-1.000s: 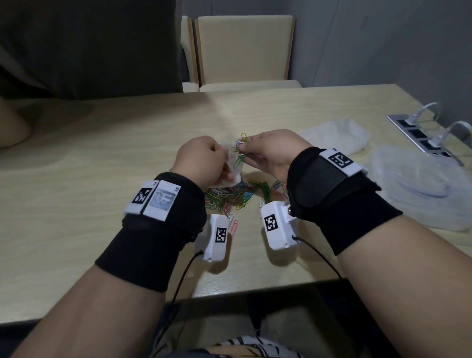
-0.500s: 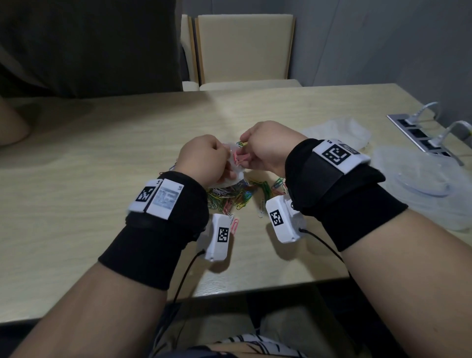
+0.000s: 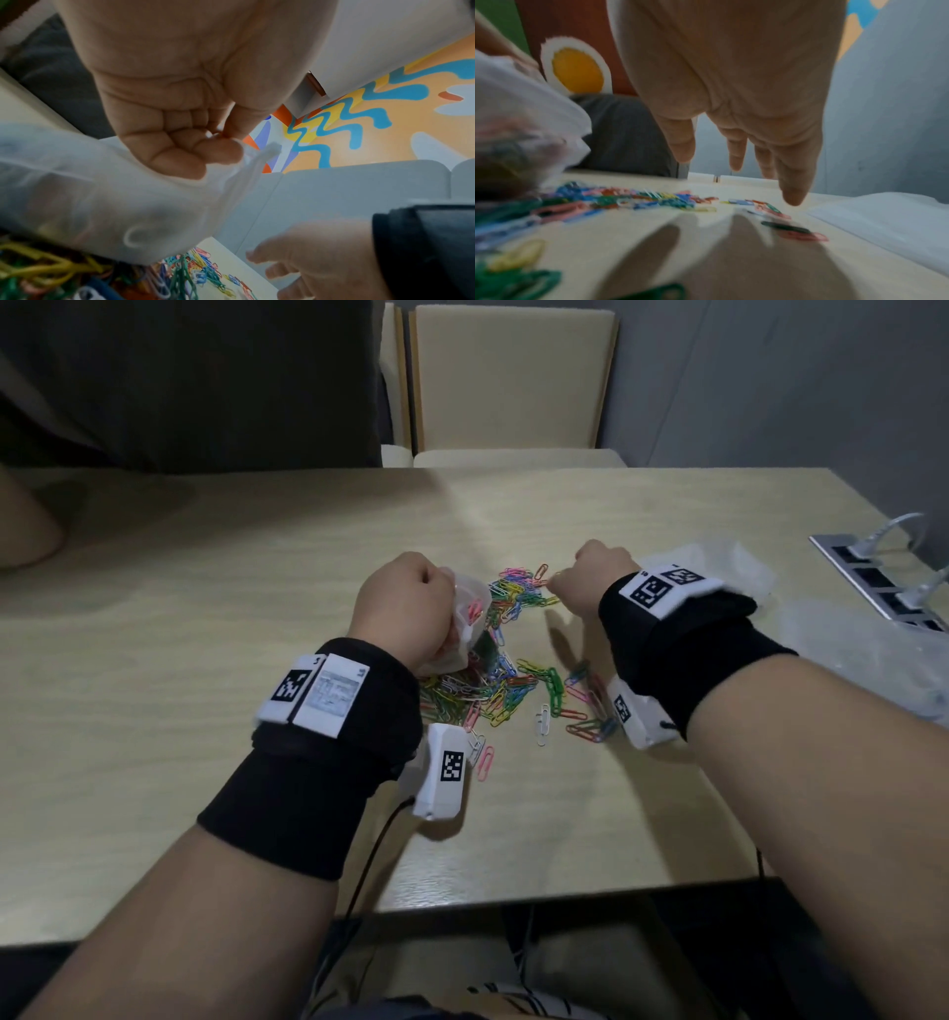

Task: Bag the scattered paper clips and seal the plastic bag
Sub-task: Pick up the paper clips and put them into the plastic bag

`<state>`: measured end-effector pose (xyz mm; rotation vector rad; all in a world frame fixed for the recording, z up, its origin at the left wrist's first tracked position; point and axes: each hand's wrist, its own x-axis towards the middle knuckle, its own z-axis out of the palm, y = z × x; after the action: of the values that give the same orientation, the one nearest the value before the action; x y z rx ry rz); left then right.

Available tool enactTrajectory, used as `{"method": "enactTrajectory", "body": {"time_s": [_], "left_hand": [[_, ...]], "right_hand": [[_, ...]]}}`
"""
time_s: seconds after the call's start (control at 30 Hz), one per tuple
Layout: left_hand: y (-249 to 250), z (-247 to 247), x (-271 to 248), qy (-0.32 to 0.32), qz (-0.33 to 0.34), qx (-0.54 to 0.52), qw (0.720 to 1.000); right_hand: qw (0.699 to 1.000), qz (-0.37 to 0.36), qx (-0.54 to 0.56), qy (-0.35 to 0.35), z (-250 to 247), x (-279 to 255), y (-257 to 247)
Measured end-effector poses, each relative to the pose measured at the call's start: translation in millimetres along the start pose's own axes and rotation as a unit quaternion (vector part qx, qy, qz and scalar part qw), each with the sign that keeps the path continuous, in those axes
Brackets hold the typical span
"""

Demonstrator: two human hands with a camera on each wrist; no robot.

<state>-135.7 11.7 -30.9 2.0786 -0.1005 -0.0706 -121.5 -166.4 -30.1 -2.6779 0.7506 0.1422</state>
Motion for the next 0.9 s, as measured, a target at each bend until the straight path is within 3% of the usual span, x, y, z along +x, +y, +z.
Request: {"method": "enactTrajectory", "body": {"time_s": [0.17, 0.37, 0.5, 0.6, 0.83, 0.9], "left_hand": [[-6, -6, 4, 0.003, -0.007, -0.001, 1.000], [-13, -9, 7, 0.002, 0.004, -0.001, 1.000], [-14, -10, 8, 0.002, 0.000, -0.003, 1.000], [-13, -9, 5, 0.001, 0.001, 0.000, 1.000], [-12, -6, 1, 0.007, 0.013, 0.024, 1.000], [-9, -6, -1, 0.003, 0.014, 0.028, 0.999]], "right_hand": [[0.997, 0.002, -0.063, -0.032, 25, 26, -11], [0.975, -0.176, -0.070, -0.116, 29, 11, -27], [0.958, -0.208, -0.167, -0.101, 32, 0, -30], [0.950, -0.208, -0.217, -0.081, 33, -8, -31], [0.961, -0.171, -0.207, -0.071, 45, -11, -15], [0.968, -0.132, -0.203, -0.059, 47, -6, -10]]}}
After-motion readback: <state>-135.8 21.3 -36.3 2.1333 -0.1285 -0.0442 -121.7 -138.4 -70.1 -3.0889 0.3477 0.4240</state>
